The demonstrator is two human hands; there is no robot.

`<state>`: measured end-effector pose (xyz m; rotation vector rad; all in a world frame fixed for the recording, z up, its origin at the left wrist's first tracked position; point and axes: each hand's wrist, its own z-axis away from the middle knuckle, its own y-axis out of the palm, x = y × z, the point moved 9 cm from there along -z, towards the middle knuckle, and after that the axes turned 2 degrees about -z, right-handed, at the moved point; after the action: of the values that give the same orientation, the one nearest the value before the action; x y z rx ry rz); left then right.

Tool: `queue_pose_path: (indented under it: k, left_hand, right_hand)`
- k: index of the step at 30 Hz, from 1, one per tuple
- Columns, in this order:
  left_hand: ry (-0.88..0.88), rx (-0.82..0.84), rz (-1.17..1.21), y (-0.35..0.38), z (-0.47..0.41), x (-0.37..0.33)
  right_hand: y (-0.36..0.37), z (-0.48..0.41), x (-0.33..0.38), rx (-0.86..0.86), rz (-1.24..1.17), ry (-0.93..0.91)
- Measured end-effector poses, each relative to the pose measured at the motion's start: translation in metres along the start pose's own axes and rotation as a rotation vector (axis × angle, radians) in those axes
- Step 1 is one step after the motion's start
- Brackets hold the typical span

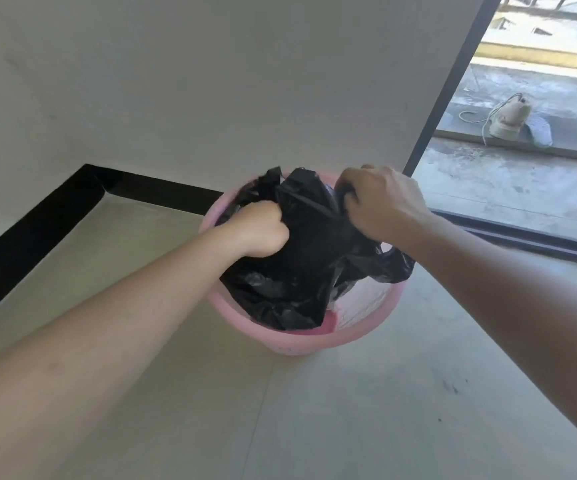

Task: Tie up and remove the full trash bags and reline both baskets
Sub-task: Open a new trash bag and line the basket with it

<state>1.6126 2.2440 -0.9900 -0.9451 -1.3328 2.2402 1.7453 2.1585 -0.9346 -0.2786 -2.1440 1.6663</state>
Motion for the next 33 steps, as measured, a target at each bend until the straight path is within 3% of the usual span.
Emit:
queue_pose_path:
  k: [4, 5, 7, 12, 15, 21, 24, 28, 31, 33]
  left_hand:
    - [-0.151, 0.479, 0.262, 0.047, 0.027, 0.006]
    - [-0.151, 0.529, 0.261, 0.055, 0.028, 0.010]
    - [-0.135, 0.458, 0.163, 0.052, 0.018, 0.020]
    - [0.008, 0.073, -0.088, -0.002, -0.009, 0.023]
    - [0.086, -0.123, -0.033, -0.047, -0.010, 0.023]
    - [0.113, -0.056, 0.419, -0.069, -0.004, 0.050]
    - [0.013, -0.251, 0.623, -0.074, -0.020, 0.073]
    - [-0.096, -0.357, 0.568, -0.069, -0.053, 0.091]
    - [-0.208, -0.281, 0.584, -0.059, -0.070, 0.097]
    - [-0.274, -0.117, 0.691, -0.039, -0.083, 0.102]
  right_hand:
    - [0.010, 0.008, -0.017, 0.117, 0.047, 0.076]
    - [0.011, 0.008, -0.023, 0.127, 0.028, 0.096]
    - [0.011, 0.009, -0.033, 0.129, -0.009, 0.143]
    - [-0.001, 0.010, -0.050, 0.042, 0.016, 0.212]
    - [-0.012, 0.008, -0.051, -0.056, 0.015, 0.204]
    - [-0.010, -0.002, -0.083, -0.014, -0.016, 0.403]
    - [-0.003, -0.012, -0.088, 0.021, -0.275, 0.455]
    - [0.021, -0.012, -0.078, 0.219, -0.768, 0.455]
    - [0.030, -0.009, -0.091, 0.161, -0.848, 0.586]
    - [0.042, -0.004, -0.101, 0.145, -0.910, 0.758]
